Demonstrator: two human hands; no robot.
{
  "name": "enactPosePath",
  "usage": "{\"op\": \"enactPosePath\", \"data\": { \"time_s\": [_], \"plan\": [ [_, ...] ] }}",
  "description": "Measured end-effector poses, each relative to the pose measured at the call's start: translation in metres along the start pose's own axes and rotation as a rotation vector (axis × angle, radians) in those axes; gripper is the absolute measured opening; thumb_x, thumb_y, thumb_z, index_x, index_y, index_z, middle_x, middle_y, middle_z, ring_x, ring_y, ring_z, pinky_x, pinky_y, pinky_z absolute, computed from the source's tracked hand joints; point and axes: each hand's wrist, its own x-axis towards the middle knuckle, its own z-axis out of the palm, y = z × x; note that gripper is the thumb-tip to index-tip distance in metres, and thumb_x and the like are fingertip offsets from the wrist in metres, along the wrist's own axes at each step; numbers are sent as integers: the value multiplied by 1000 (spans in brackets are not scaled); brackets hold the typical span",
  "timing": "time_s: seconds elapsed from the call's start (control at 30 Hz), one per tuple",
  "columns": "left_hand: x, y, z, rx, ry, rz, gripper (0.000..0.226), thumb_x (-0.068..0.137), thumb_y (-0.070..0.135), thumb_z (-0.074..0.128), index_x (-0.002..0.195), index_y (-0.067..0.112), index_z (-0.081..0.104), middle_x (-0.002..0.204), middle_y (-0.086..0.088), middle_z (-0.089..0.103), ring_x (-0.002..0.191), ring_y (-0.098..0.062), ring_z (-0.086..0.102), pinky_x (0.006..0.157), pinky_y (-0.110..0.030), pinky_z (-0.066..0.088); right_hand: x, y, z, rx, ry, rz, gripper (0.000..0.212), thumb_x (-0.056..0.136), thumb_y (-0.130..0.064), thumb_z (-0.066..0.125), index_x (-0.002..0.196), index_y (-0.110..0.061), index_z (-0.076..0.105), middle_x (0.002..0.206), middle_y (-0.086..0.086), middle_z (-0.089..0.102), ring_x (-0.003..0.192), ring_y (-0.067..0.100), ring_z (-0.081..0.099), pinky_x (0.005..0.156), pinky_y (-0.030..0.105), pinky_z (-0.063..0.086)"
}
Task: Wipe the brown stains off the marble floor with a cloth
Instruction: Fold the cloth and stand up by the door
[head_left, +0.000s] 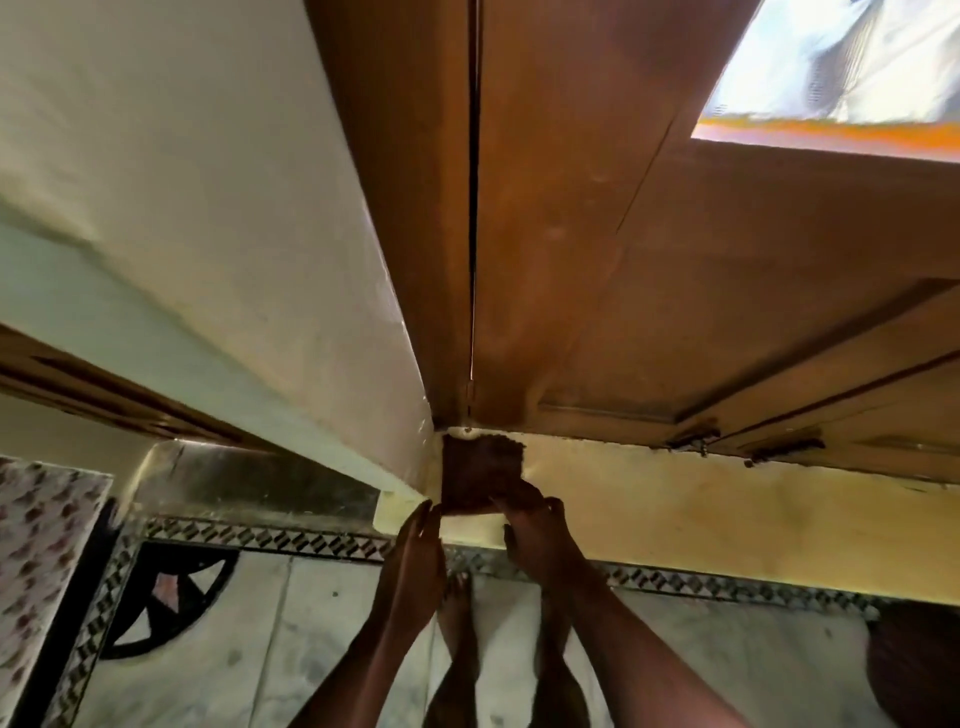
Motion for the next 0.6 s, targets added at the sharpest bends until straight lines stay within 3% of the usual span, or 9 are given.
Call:
{"op": "enactPosePath", "data": {
  "time_s": [0.07,0.2,0.27,0.33,0.4,0.47,0.53,0.6],
  "plan": [
    [8,12,-3,22,-57,75,78,83,1,60,159,11,47,157,-18,54,132,-34,65,98,-36,61,8,-2,0,1,-13,0,76,81,-10,56,156,-24,50,161,8,51,149,32,46,100,51,46],
    [19,21,-8,206,-201,106,94,63,7,83,153,12,54,145,-18,65,101,-39,78,67,-37,65,19,-13,-7,17,-93,42,63,90,-29,41,152,-24,54,154,9,57,145,35,47,106,48,44],
    [18,19,-6,164,-172,30,82,76,8,71,155,15,53,145,-16,63,99,-38,76,71,-39,63,20,-17,-8,25,-14,102,56,88,-27,46,141,-22,64,142,8,65,136,36,55,103,47,44],
    [19,22,-1,50,-75,-117,62,88,5,66,149,10,56,138,-15,62,112,-37,68,84,-39,58,24,-14,-2,130,112,244,45,88,-16,59,132,-16,69,132,14,66,127,40,59,101,48,49],
    [24,31,2,-110,-5,-333,34,96,6,66,130,2,63,121,-16,62,115,-36,61,87,-38,48,30,-9,5,250,188,391,33,90,-9,62,122,-7,70,120,19,63,114,44,61,94,51,56],
    [33,37,3,-228,36,-519,9,98,7,64,103,0,64,100,-14,63,104,-37,63,74,-33,37,36,-3,14,329,192,415,20,94,-5,58,111,-2,68,108,21,64,110,43,58,93,51,54],
    [42,36,7,-262,38,-619,16,97,8,63,81,6,62,86,-14,68,92,-35,68,60,-32,31,41,-2,24,384,194,402,22,98,-9,53,111,-1,69,107,21,67,111,41,57,98,52,51],
    [48,32,9,-223,37,-594,33,98,5,63,67,15,56,80,-8,68,87,-28,65,54,-25,26,44,-3,30,452,222,404,34,97,-18,49,116,2,69,109,23,68,111,42,58,100,52,50]
  ]
}}
